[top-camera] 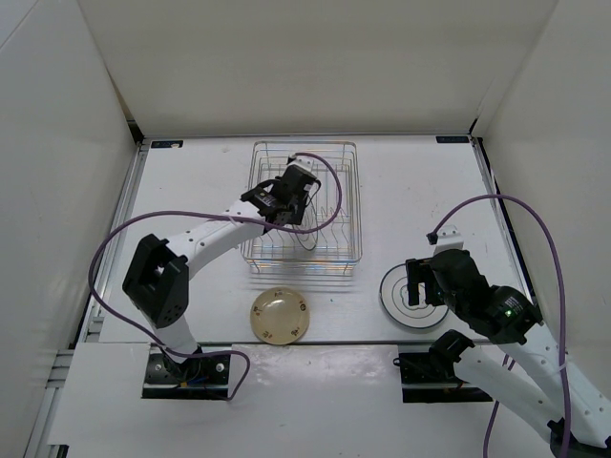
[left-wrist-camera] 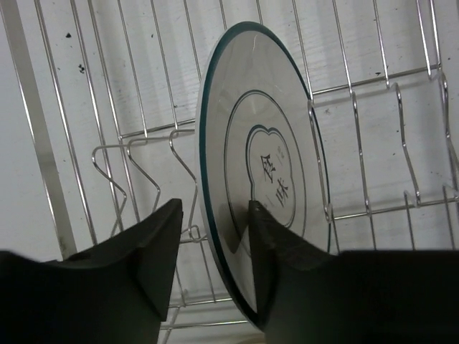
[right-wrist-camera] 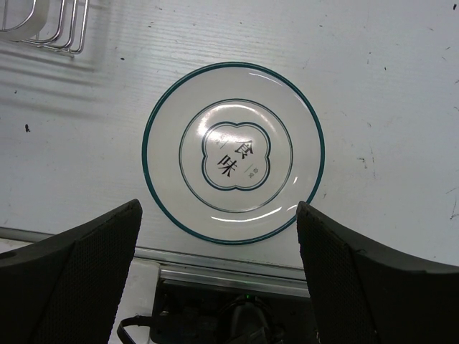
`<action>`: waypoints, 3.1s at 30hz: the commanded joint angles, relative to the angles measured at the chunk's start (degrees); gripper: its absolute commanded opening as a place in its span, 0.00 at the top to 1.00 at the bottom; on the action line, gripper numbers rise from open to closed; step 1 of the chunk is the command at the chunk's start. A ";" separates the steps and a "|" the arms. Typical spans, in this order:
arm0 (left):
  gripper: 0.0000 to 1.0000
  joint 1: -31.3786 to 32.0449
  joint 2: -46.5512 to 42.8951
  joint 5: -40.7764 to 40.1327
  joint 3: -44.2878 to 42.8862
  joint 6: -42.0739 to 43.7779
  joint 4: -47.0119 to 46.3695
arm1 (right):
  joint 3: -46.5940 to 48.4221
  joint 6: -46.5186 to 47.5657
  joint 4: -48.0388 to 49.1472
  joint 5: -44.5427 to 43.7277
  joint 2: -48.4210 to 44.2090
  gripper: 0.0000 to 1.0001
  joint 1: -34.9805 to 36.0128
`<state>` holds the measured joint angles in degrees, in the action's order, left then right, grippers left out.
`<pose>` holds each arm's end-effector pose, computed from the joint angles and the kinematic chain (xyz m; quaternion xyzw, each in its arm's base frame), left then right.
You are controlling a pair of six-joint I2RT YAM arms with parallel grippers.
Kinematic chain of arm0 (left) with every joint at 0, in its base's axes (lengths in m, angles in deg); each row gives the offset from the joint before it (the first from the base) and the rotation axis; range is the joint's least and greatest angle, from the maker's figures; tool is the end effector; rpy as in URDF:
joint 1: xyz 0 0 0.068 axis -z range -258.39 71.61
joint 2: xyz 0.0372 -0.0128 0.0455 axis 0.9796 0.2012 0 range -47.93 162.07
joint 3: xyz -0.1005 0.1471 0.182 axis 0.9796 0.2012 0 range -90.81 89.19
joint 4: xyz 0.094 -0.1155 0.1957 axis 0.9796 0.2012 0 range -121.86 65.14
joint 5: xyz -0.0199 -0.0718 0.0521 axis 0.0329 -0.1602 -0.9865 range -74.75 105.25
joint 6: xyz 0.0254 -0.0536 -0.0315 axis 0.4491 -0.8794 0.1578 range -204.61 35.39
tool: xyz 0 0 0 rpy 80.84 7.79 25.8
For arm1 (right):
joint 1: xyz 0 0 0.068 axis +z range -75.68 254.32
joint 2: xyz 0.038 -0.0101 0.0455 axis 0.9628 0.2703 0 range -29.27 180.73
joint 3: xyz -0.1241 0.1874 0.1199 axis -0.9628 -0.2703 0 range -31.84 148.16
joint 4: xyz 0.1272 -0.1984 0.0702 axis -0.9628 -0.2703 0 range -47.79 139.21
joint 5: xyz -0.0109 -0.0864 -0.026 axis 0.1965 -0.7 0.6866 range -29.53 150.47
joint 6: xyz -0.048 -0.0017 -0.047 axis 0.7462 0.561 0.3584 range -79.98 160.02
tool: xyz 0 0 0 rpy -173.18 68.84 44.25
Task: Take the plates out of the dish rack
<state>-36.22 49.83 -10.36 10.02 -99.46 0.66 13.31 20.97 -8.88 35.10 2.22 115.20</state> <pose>0.2864 -0.2283 0.2454 0.1455 0.9109 0.0286 0.3851 0.0951 0.0519 0.2681 -0.0868 0.8993 0.0134 0.4284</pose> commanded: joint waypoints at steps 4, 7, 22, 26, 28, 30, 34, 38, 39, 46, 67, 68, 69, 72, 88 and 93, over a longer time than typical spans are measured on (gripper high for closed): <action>0.66 0.37 0.23 -1.03 -2.47 0.35 -0.87 | -0.58 0.15 1.66 -0.65 -0.81 0.10 -0.01; 0.80 0.80 -0.02 -1.11 -3.79 0.09 -0.96 | -0.58 0.15 1.66 -0.83 -0.99 0.10 0.07; 1.00 3.88 -12.41 2.65 -3.27 -9.31 -14.30 | -0.32 -0.90 1.22 -1.97 -2.48 0.10 -0.10; 1.00 3.97 -15.48 8.19 -0.11 -12.39 -16.43 | -0.41 -1.34 0.96 -2.93 -4.76 0.10 -0.10; 1.00 3.88 -17.15 10.40 1.99 -13.71 -17.74 | -0.41 -1.78 0.69 -3.55 -6.08 0.10 -0.01; 1.00 3.88 -18.29 10.75 2.97 -15.11 -18.01 | -0.50 -1.78 0.61 -3.90 -7.22 0.10 -0.19; 1.00 3.88 -19.36 13.55 7.36 -17.66 -20.73 | -0.32 -2.48 0.34 -4.95 -8.98 0.10 -0.02; 1.00 3.88 -15.76 21.37 7.72 -21.88 -22.66 | -0.41 -3.01 0.34 -6.19 -11.79 0.10 -0.19; 1.00 3.88 -14.01 22.60 7.81 -22.76 -23.02 | -0.32 -3.19 0.25 -6.36 -12.75 0.10 -0.02; 1.00 3.79 -5.14 39.20 12.30 -31.72 -39.08 | -0.67 -3.28 0.25 -6.98 -14.52 0.10 -0.02; 0.86 12.76 8.32 48.11 5.52 -32.34 -39.11 | -0.85 -3.45 0.25 -6.72 -13.91 0.10 -0.19; 0.84 13.19 8.59 47.84 5.44 -32.61 -38.58 | -0.94 -3.45 0.25 -6.72 -13.91 0.10 -0.28; 0.84 13.46 9.29 47.15 5.52 -32.52 -38.40 | -0.68 -3.45 0.34 -6.72 -13.82 0.10 -0.10; 0.80 14.86 11.48 46.35 4.56 -32.35 -37.44 | -0.93 -3.45 0.34 -6.72 -13.91 0.10 -0.10; 0.09 16.71 19.05 41.79 -4.14 -30.85 -32.69 | -0.94 -3.01 0.52 -6.01 -13.91 0.10 -0.10; 0.00 16.19 18.61 41.34 -6.16 -31.12 -30.95 | -1.03 -3.01 0.69 -5.84 -13.64 0.10 -0.19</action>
<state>-18.91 68.56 33.25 5.12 -131.15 -34.49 12.50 17.98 -9.31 29.55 -11.90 115.16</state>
